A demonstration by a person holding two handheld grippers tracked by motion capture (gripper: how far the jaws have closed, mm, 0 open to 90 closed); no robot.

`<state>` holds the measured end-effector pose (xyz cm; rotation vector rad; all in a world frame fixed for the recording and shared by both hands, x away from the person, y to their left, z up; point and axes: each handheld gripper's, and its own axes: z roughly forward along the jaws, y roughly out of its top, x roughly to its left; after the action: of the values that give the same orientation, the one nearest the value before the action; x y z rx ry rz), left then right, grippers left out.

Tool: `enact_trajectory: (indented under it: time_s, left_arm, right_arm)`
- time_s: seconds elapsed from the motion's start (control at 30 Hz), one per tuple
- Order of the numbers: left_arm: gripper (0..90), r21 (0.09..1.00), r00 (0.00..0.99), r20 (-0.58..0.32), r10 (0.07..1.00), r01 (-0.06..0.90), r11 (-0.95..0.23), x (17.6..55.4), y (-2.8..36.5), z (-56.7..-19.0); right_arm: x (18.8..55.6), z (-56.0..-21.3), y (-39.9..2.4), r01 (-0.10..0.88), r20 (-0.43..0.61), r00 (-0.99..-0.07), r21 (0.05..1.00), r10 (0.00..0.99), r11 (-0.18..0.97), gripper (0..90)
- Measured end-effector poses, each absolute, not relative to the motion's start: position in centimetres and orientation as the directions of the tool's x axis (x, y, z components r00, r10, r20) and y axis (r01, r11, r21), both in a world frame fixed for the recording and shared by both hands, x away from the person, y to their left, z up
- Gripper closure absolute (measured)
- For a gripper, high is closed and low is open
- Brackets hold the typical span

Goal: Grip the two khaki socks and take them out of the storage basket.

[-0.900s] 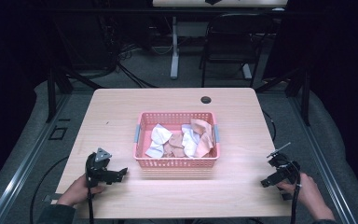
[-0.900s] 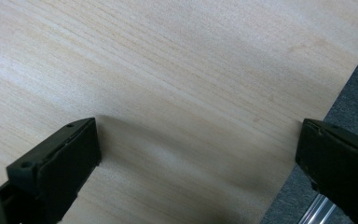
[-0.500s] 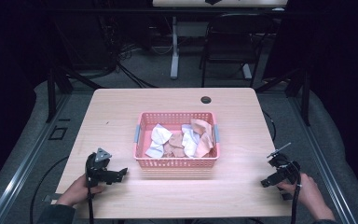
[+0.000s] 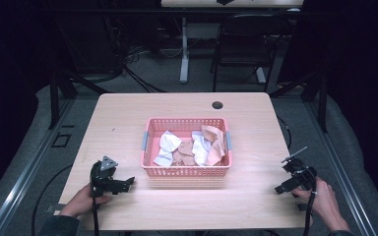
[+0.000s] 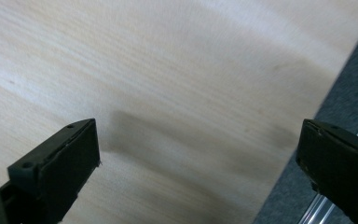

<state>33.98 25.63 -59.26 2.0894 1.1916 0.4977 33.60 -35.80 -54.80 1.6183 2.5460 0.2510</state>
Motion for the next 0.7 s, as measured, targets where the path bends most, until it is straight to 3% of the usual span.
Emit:
enact_trajectory:
  time_s: [0.13,0.2,0.33,0.7]
  left_arm:
    - [0.0,0.712,0.51,-0.002,0.86,0.604,-0.357,34.0,25.6,-59.3]
    - [0.0,0.712,0.511,-0.002,0.86,0.604,-0.357,34.0,25.6,-59.3]
    - [0.0,0.711,0.511,0.0,0.859,0.604,-0.359,34.0,25.6,-59.3]
    - [0.1,0.709,0.51,-0.004,0.86,0.608,-0.358,33.9,25.6,-59.2]
  right_arm:
    - [33.3,-54.6,-35.6,0.882,0.003,-0.397,0.279,0.918,0.38,0.0]
    - [33.5,-54.1,-35.7,0.879,-0.009,-0.424,0.238,0.906,0.414,0.0]
    - [33.5,-53.9,-35.5,0.881,0.021,-0.419,0.251,0.908,0.401,0.0]
    - [33.7,-51.5,-33.8,0.854,0.059,-0.429,0.352,0.901,0.383,0.0]
